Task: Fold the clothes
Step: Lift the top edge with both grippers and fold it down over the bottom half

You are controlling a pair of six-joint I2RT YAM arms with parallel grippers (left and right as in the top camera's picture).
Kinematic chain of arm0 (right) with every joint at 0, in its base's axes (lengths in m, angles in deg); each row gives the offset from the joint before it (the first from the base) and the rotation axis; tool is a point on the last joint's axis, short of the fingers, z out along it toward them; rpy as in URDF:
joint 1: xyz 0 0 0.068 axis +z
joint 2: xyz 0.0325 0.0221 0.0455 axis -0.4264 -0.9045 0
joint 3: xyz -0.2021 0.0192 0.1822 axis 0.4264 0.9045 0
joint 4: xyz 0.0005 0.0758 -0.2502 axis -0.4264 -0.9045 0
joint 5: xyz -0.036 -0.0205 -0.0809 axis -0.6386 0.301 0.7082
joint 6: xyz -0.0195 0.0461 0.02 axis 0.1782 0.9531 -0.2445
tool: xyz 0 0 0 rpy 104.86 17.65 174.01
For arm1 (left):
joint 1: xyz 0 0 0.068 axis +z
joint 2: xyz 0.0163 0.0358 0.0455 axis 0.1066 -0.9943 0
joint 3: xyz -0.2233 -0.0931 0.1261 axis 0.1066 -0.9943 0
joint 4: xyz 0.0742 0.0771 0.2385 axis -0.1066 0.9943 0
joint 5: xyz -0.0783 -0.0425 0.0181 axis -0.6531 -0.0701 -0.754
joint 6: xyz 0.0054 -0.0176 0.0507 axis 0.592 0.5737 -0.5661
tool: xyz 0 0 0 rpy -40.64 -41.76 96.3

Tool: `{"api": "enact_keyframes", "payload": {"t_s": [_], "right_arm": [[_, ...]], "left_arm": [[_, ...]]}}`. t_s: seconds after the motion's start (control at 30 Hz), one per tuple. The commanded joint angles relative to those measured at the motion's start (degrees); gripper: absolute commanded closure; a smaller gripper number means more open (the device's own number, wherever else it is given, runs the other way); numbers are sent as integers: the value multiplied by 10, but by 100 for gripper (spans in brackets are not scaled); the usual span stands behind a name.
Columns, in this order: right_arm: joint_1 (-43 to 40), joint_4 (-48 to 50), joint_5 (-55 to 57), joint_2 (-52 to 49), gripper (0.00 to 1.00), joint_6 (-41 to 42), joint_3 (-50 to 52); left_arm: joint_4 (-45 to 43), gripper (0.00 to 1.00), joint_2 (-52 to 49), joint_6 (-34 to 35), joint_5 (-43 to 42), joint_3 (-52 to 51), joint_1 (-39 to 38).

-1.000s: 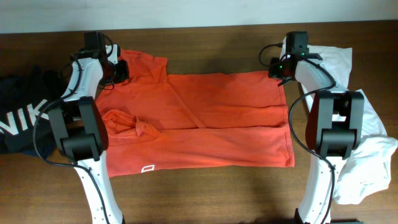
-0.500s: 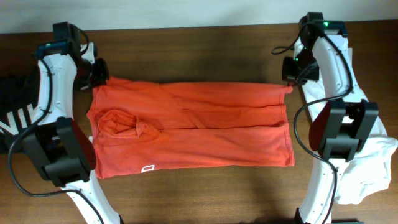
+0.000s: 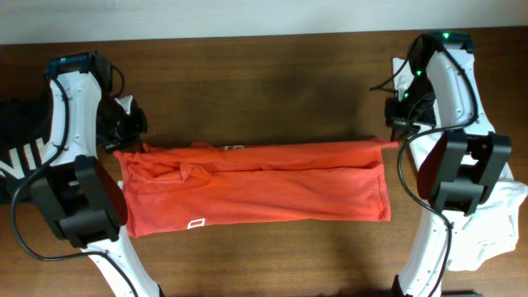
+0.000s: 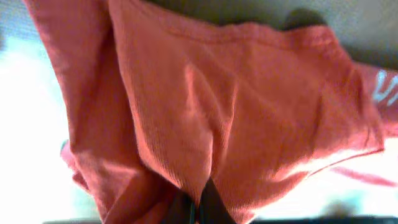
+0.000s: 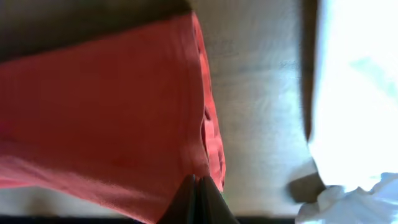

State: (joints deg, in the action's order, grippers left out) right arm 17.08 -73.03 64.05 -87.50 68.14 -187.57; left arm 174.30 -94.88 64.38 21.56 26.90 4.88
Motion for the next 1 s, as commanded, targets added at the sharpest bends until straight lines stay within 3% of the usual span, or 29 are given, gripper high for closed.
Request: {"api": "enact_keyframes", "payload": {"t_s": [0.0, 0.4, 0.7, 0.77, 0.8, 0.83, 0.87, 0.97], "right_arm": [[-2, -3, -8, 44, 96, -7, 61], [-2, -2, -12, 137, 96, -24, 190], [-2, 14, 21, 137, 96, -24, 265], [-2, 26, 21, 137, 95, -23, 290], [-2, 37, 21, 137, 91, -24, 307], [-2, 42, 26, 137, 79, -23, 319], [-2, 49, 36, 137, 75, -19, 332], [-5, 62, 38, 137, 72, -19, 346]], "left_arm": [[35, 100, 16, -15, 33, -2, 0], [33, 100, 46, -27, 58, -163, 0], [-59, 100, 79, -27, 71, -288, 0], [-64, 93, 79, -27, 71, -293, 0], [-63, 85, 79, -27, 73, -293, 0], [-60, 83, 79, -27, 73, -293, 0], [-56, 80, 79, -27, 73, -293, 0], [-45, 75, 79, -26, 89, -293, 0]]}}
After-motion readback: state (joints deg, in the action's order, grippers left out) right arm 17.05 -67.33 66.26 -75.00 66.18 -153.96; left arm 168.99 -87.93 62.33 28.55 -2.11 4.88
